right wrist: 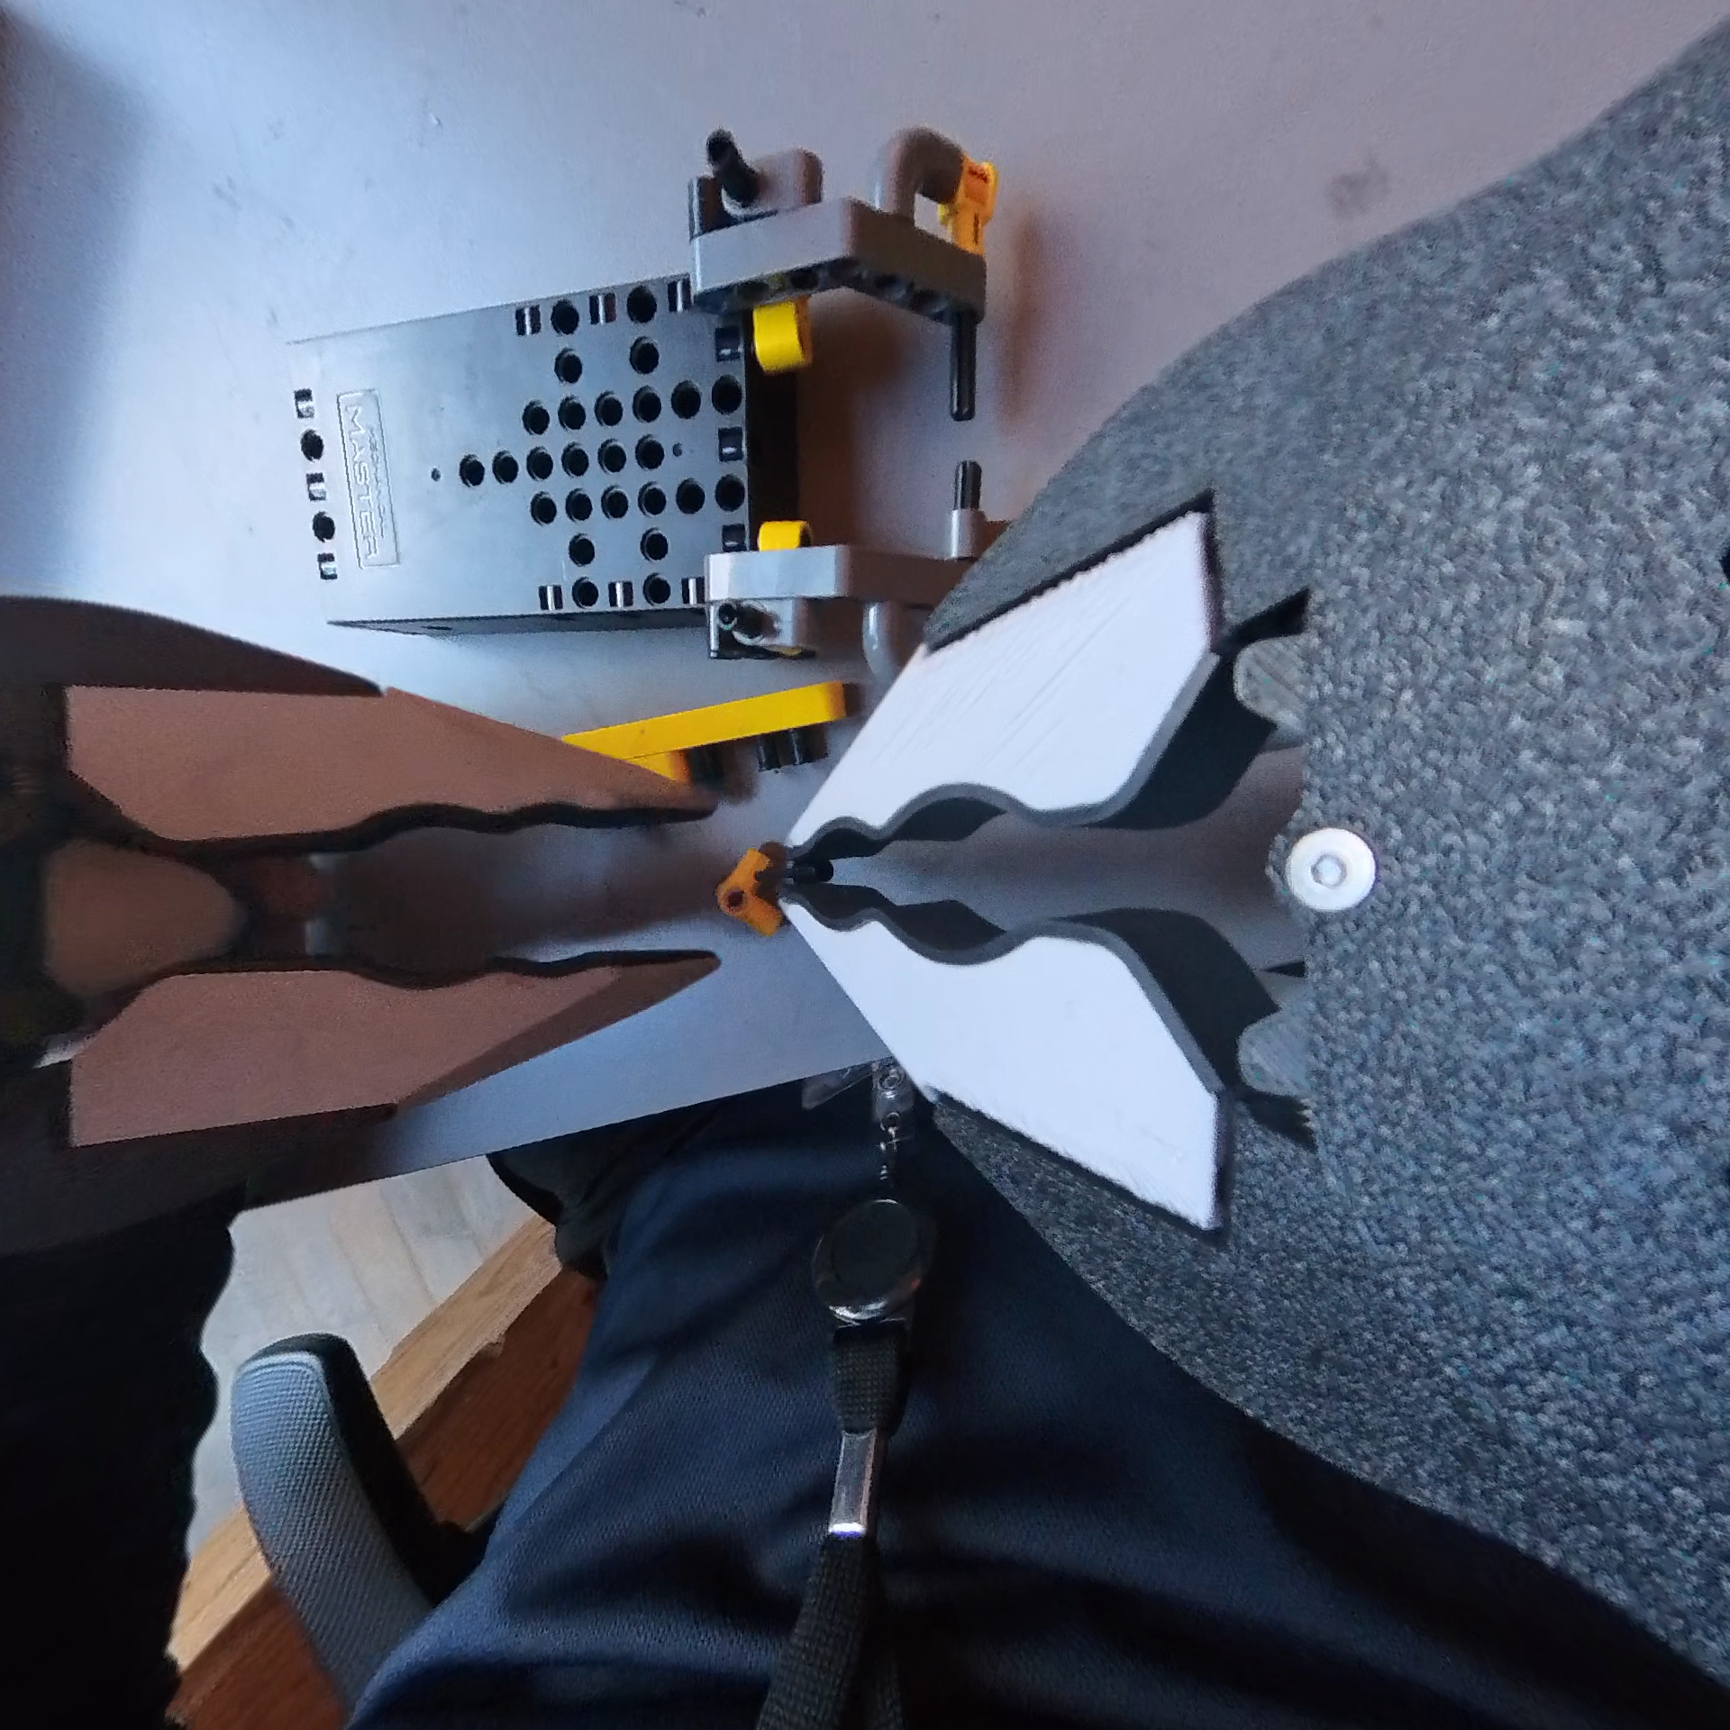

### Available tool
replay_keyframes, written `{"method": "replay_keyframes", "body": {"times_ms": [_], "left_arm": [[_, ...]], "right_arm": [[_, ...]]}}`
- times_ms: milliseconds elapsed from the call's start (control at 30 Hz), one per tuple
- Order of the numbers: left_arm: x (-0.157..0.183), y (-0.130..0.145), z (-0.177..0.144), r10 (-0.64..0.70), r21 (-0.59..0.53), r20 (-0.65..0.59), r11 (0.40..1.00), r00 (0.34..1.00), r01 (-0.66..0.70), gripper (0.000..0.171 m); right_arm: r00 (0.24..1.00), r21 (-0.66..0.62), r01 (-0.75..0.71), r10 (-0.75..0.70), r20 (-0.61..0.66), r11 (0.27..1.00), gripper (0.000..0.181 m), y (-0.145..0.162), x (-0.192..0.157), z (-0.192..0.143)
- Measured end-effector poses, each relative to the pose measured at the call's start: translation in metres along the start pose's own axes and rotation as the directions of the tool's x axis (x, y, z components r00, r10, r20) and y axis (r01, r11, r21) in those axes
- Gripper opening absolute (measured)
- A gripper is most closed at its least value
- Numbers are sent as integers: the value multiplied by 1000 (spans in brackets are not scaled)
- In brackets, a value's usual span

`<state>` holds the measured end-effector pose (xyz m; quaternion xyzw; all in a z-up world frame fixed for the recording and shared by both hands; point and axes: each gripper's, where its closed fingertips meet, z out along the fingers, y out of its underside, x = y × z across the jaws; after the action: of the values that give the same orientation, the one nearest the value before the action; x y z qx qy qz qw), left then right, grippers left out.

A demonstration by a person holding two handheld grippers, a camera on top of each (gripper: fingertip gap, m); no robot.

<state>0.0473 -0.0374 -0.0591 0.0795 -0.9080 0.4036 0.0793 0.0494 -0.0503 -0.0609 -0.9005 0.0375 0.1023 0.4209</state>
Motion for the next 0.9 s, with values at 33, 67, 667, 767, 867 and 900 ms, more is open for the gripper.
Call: {"method": "replay_keyframes", "body": {"times_ms": [33,67,667,767,867,900], "left_arm": [[2,2,3,-24,-3,-12,1000,1000,24,28],[3,4,5,-35,-7,-12,999,999,35,27],[1,9,0,-78,2,104,997,991,78,32],[-4,11,-8,-189,32,170,982,967,186,28],[0,14,-8,-295,64,186,955,937,289,28],[2,14,-6,-321,69,188,947,928,314,28]], "right_arm": [[1000,-2,2,-2,1,1000,3,0,0,1],[1000,-8,3,-3,2,1000,3,1,0,3],[1000,-19,-7,7,14,1000,3,3,1,6],[1000,-14,-6,6,9,1000,3,2,2,6],[1000,4,-7,7,12,1000,3,0,0,5],[1000,12,-9,9,17,1000,3,-1,-1,5]]}}
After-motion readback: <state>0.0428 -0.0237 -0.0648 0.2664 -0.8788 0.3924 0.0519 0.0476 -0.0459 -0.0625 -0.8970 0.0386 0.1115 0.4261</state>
